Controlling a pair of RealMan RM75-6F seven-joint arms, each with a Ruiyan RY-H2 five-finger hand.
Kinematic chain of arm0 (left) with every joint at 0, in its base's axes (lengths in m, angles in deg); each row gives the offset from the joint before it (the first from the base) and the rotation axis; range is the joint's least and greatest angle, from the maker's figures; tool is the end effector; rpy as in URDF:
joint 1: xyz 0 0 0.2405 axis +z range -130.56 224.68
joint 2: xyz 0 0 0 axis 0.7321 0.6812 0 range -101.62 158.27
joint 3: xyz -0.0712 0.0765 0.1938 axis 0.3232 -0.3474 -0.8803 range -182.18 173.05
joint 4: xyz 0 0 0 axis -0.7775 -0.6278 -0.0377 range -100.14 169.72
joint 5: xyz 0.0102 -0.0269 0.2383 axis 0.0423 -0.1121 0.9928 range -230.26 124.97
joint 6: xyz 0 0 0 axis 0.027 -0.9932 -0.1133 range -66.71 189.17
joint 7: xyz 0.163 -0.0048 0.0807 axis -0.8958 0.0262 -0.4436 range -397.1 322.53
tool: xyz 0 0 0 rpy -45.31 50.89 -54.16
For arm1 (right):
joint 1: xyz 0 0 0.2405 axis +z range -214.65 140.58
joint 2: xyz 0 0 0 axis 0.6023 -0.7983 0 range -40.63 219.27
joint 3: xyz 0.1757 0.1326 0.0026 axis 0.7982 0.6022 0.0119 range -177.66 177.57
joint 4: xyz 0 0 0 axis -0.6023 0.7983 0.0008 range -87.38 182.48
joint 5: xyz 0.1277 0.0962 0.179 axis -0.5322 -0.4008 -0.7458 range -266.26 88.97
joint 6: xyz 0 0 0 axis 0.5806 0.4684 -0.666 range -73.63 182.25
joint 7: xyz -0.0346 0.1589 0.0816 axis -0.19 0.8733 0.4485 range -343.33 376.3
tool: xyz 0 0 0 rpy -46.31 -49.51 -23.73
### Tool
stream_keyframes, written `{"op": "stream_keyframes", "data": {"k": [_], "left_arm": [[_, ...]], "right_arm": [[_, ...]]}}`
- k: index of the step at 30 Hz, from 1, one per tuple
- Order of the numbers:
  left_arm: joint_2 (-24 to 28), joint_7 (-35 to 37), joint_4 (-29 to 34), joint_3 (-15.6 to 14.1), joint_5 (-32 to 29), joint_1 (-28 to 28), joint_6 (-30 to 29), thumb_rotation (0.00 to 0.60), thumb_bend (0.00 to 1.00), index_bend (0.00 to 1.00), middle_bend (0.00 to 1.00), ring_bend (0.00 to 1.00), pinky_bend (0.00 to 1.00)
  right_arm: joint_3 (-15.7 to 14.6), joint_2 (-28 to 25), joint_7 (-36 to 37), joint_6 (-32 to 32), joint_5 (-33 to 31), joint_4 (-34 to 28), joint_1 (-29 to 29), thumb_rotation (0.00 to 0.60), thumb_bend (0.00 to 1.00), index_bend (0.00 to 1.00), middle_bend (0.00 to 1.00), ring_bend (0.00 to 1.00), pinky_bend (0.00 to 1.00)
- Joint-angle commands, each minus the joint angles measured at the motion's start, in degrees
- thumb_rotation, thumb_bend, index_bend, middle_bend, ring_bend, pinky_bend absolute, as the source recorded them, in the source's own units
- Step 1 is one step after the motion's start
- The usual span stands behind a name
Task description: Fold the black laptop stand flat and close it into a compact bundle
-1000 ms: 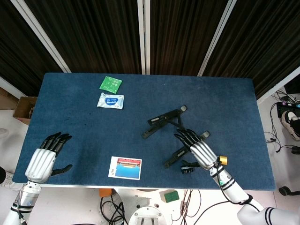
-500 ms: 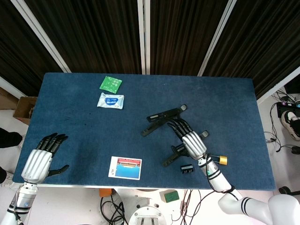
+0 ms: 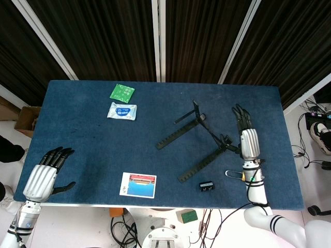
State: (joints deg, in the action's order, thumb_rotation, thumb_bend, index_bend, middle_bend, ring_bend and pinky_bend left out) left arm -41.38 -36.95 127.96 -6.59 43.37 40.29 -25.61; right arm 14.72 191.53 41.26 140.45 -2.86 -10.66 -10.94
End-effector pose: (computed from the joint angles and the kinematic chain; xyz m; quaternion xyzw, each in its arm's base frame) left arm -0.2420 0.2017 0.0664 -0.6388 -0.3876 -0.4461 0.4927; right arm -0.1903 -0.3469 0.0125 0.4835 -0.4017 0.6541 0.4207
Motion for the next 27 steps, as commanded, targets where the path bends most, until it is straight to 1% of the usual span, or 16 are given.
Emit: {"op": "stream_keyframes", "data": {"k": [1, 8, 13, 17, 25, 27], "left_arm": [[-0.11, 0.01, -0.07, 0.08, 0.07, -0.23, 0.24, 0.600, 0.10, 0.16, 0.15, 0.09, 0.16], [-0.07, -0.23, 0.04, 0.15, 0.02, -0.53, 0.62, 0.600, 0.10, 0.16, 0.15, 0.09, 0.16], [0.13, -0.33, 0.13, 0.12, -0.20, -0.44, 0.62, 0.600, 0.10, 0.16, 0.15, 0.09, 0.16], [0.26, -0.34, 0.21, 0.16, -0.26, -0.39, 0.46, 0.600, 0.10, 0.16, 0.15, 0.09, 0.16], [0.03, 0.39, -0.41, 0.12, -0.26, -0.31, 0.26, 0.600, 0.10, 0.16, 0.15, 0.09, 0.16], [0.09, 0.45, -0.49, 0.14, -0.28, -0.27, 0.16, 0.600, 0.10, 0.16, 0.15, 0.09, 0.16]], "right_arm": [[1.31, -0.90, 1.58, -0.91, -2.54, 1.14, -1.13, 0.600, 0.31, 0.00, 0.00, 0.00, 0.00], [2.12, -0.88, 3.26, -2.87, -5.28, 3.79, -1.62, 0.600, 0.32, 0.00, 0.00, 0.00, 0.00], [0.53, -2.29, 6.92, -0.65, -2.12, 2.85, -1.81, 0.600, 0.32, 0.00, 0.00, 0.00, 0.00], [-1.68, -4.87, 6.30, 2.40, 1.85, -0.69, -2.29, 0.600, 0.32, 0.00, 0.00, 0.00, 0.00], [-5.68, -9.56, 3.30, 5.56, 6.43, -8.92, -4.39, 0.600, 0.32, 0.00, 0.00, 0.00, 0.00], [-7.54, -10.72, 3.61, 6.21, 9.07, -11.85, -4.47, 0.600, 0.32, 0.00, 0.00, 0.00, 0.00]]}}
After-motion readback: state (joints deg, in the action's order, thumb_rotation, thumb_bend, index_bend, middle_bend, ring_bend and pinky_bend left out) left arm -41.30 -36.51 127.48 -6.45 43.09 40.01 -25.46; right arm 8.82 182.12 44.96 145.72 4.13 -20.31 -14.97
